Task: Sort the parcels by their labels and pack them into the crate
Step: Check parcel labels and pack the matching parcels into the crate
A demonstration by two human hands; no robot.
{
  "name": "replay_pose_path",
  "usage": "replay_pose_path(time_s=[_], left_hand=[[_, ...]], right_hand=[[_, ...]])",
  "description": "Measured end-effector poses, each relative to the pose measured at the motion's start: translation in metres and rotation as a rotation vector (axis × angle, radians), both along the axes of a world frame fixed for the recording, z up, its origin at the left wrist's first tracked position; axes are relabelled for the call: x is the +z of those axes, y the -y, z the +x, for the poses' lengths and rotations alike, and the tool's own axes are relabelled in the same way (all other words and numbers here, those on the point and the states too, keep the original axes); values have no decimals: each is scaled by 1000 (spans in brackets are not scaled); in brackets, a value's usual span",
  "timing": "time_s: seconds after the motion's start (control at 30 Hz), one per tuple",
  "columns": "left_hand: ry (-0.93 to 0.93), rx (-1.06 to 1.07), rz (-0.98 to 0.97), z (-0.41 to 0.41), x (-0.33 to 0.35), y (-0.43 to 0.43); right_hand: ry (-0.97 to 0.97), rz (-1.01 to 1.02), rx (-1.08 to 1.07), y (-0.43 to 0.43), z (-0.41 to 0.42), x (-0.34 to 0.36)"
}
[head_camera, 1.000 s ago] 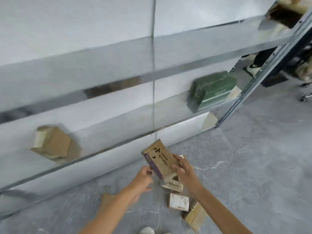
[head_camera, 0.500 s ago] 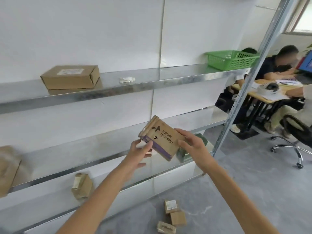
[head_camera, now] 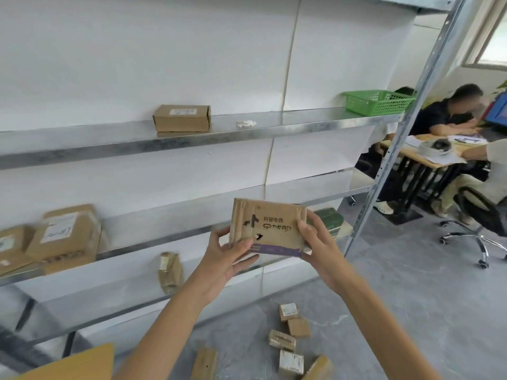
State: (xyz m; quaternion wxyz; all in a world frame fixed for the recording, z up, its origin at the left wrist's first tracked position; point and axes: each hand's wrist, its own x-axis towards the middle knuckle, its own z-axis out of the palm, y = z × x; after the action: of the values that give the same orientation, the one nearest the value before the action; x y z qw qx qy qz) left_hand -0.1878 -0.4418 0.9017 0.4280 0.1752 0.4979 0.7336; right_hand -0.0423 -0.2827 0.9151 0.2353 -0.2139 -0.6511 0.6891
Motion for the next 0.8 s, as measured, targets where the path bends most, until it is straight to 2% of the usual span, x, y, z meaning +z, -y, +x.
replay_pose_path(time_s=[0.1,0.13,0.3,0.4,0.47,0.57,0.63,0.73,0.8], left_hand=[[-277,-24,-220,14,7,35],[-309,-48,-260,17,7,46],[-197,-111,-175,36,5,80],[-200,-78,-148,57,4,86],[-221,-95,-150,69,2,89],[-304,-104,-226,88,0,93],[-430,-64,-302,99,-2,95],[-686,-65,-361,117,-3,102],[-752,-21,-378,126,-3,107]], right_hand=[[-44,-22,3,28,15,-3],[-58,-8,7,33,21,-4],[-47,160,165,50,51,-10],[-37,202,239,54,67,-11],[-23,204,209,56,76,-11],[61,116,65,61,89,-12],[171,23,22,61,98,-14],[350,-145,92,62,112,-17],[385,-229,153,64,120,-19]])
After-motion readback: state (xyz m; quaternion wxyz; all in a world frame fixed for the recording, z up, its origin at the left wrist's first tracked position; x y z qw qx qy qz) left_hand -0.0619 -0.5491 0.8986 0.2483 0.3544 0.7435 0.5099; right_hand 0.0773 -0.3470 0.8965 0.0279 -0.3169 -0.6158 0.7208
